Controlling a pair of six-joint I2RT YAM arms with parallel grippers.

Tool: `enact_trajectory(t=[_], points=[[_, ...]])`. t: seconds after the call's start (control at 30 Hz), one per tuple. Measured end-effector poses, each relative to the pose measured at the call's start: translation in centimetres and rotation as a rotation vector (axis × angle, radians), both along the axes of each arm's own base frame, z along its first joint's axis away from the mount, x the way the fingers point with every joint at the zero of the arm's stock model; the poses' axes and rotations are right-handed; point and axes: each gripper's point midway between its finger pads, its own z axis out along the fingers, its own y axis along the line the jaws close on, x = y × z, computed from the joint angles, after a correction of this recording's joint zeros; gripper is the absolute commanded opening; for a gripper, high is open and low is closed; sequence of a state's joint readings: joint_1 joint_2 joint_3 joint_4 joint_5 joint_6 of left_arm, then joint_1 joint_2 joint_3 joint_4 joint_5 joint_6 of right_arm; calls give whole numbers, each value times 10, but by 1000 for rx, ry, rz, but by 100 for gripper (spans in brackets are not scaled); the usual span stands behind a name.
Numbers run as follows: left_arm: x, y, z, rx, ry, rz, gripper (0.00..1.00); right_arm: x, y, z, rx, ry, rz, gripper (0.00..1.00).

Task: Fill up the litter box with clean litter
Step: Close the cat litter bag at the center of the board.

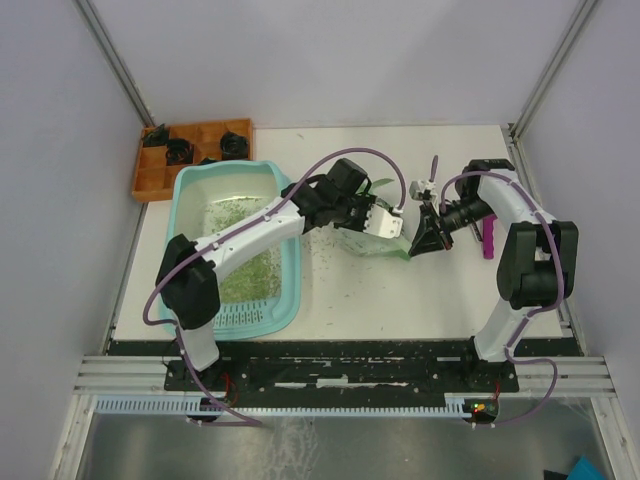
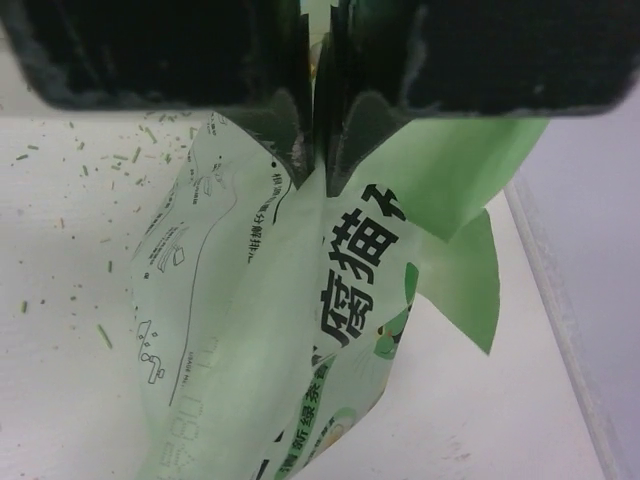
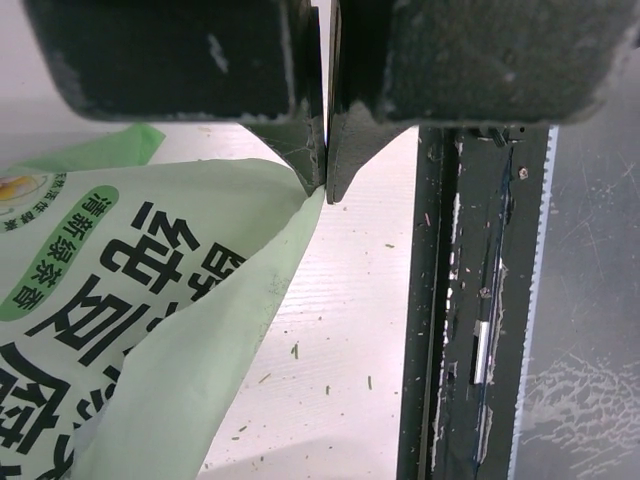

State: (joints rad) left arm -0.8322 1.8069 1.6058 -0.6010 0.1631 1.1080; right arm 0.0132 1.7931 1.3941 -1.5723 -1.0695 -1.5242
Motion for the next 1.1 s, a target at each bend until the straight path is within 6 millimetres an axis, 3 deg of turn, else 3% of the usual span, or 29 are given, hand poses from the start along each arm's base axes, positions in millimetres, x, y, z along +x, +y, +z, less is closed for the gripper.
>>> enact_trajectory(t=[0.17,0.23,0.33,0.4,0.5,0.63,0.73,0.87,1.1], points=[[-2,2,-2,10,14,-4,3,5,-3,3,-45,27,-30,8],[-3,2,-2,9,21,-6,3,8,-5,3,-65,35,-47,20],[-1,-1,-1,-13,58,3,3,15,-9,3,-100,28,-90,27],[3,-2,0,-40,91,23,3,23,-11,6,-116,6,-128,41],[9,-2,2,-82,142,61,3,44,-19,17,-127,-79,-221,51],[16,-5,4,-132,203,116,3,70,-33,35,-120,-243,-340,56],[22,-9,5,-164,238,146,3,79,-39,49,-107,-369,-385,70],[23,-11,6,-187,270,175,3,81,-37,64,-89,-480,-387,70],[28,-18,8,-221,319,225,3,90,-18,71,-135,-527,-390,58]])
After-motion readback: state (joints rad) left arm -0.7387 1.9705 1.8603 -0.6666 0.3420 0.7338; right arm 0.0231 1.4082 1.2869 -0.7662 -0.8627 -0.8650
